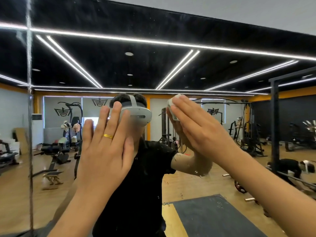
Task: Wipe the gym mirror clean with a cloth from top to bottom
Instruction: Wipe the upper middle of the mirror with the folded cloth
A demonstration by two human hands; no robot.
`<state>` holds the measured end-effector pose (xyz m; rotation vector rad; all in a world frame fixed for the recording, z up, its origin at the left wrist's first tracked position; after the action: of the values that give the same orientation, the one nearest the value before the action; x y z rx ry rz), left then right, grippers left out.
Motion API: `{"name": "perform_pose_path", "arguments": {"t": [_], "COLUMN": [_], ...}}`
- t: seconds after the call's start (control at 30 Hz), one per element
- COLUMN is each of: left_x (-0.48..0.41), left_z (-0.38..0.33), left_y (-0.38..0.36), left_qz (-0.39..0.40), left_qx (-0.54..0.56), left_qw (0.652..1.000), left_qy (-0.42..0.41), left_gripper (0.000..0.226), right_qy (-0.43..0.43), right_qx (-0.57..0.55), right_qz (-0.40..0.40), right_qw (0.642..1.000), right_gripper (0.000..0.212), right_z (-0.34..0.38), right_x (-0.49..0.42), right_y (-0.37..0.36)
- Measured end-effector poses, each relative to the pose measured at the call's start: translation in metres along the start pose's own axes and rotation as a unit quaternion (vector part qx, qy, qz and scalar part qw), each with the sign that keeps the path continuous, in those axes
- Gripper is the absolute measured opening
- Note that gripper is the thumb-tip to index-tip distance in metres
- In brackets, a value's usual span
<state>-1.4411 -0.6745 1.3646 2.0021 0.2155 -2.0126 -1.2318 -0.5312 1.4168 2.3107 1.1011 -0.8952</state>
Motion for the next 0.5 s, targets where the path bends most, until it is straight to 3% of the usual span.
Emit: {"name": "perform_pose_path", "arguments": {"t": [0.1, 0.23, 0.3, 0.37, 0.5], "left_x": [0.001, 0.000, 0.000, 0.000, 0.000], "left_z": [0.000, 0.000, 0.000, 0.000, -0.001], "left_y": [0.000, 0.000, 0.000, 0.000, 0.002], "left_qz": [-0.006, -0.009, -0.006, -0.008, -0.009], "left_qx": [0.002, 0.005, 0.006, 0.006, 0.003], "left_qw": [1.000, 1.000, 1.000, 1.000, 1.000], "left_qy": [-0.003, -0.005, -0.005, -0.005, -0.007], "left_gripper": [0.059, 0.059, 0.059, 0.059, 0.060], "right_qy": [-0.048, -0.217, -0.258, -0.221, -0.030], "right_qx": [0.025, -0.011, -0.020, -0.033, -0.043], "right_qz": [0.010, -0.075, -0.125, -0.127, 0.024], "right_qw": [0.998, 0.973, 0.958, 0.966, 0.998], "right_gripper": [0.049, 0.046, 0.044, 0.043, 0.067], "right_z": [-0.016, -0.045, -0.027, 0.009, 0.044], "right_x": [-0.009, -0.033, -0.042, -0.040, -0.003], "right_y": [0.003, 0.007, 0.004, -0.005, -0.010]}}
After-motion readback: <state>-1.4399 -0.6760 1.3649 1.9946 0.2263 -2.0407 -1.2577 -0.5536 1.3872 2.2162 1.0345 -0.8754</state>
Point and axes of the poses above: each hand's wrist, its own x-axis away from the middle knuckle, its own y-axis out of the back of the hand, z = x × y, the point moved 2 cm from there along -x, towards the middle knuckle, and after that the axes turned 7 degrees about y, right-handed, at the moved point
